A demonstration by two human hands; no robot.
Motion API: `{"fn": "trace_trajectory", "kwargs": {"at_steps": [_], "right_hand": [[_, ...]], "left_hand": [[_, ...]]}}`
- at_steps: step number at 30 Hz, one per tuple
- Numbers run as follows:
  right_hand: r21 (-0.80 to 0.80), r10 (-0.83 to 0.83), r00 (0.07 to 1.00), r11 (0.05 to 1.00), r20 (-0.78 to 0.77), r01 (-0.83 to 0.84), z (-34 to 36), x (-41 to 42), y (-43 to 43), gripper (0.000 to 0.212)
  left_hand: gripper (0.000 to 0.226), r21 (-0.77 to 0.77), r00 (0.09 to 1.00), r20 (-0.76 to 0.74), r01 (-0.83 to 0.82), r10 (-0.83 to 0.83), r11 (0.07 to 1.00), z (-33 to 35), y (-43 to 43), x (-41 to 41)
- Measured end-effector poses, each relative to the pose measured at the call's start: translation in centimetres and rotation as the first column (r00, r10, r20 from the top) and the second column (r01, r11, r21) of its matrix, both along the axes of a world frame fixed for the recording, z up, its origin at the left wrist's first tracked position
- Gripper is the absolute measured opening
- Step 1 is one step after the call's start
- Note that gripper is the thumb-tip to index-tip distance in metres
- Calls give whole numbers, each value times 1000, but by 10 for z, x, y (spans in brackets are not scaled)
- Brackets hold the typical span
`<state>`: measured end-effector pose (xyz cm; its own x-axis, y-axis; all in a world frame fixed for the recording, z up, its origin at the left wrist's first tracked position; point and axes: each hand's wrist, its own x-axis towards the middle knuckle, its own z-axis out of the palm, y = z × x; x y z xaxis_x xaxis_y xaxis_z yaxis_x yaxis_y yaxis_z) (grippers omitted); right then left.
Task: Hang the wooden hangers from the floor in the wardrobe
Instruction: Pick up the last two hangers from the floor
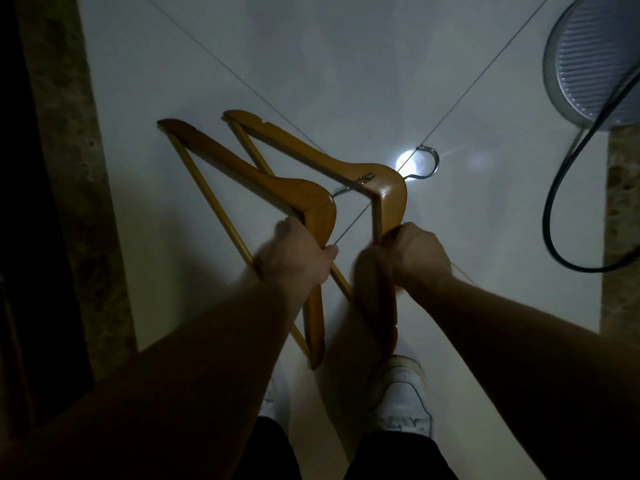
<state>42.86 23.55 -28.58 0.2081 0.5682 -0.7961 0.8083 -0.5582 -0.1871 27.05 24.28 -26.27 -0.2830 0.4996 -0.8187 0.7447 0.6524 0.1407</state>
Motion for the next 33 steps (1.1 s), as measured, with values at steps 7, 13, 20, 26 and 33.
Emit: {"fn": "trace_trajectory", "kwargs": {"at_steps": [7, 13, 20, 26, 33], "right_hand": [[-3, -164, 977, 986, -139, 165, 26, 2, 3, 48], [-38, -434, 860, 897, -267, 441, 106, -7, -5, 26], [34, -442, 786, 863, -432, 504, 262, -30, 9, 14], [148, -429, 761, 818, -487, 555, 413, -51, 34, 9], [245, -414, 730, 754, -543, 610, 595, -51, 64, 8]], "left_hand": [[52, 42, 996, -88, -24, 28, 999, 16, 6, 9], [28, 38, 999, -6, -48, 49, 998, 99, 13, 5], [24, 129, 997, 63, -55, 47, 990, 246, 33, 7], [29, 224, 992, 128, -47, 18, 973, 400, 64, -3], [31, 364, 972, 229, -42, -46, 930, 583, 100, 2]]}}
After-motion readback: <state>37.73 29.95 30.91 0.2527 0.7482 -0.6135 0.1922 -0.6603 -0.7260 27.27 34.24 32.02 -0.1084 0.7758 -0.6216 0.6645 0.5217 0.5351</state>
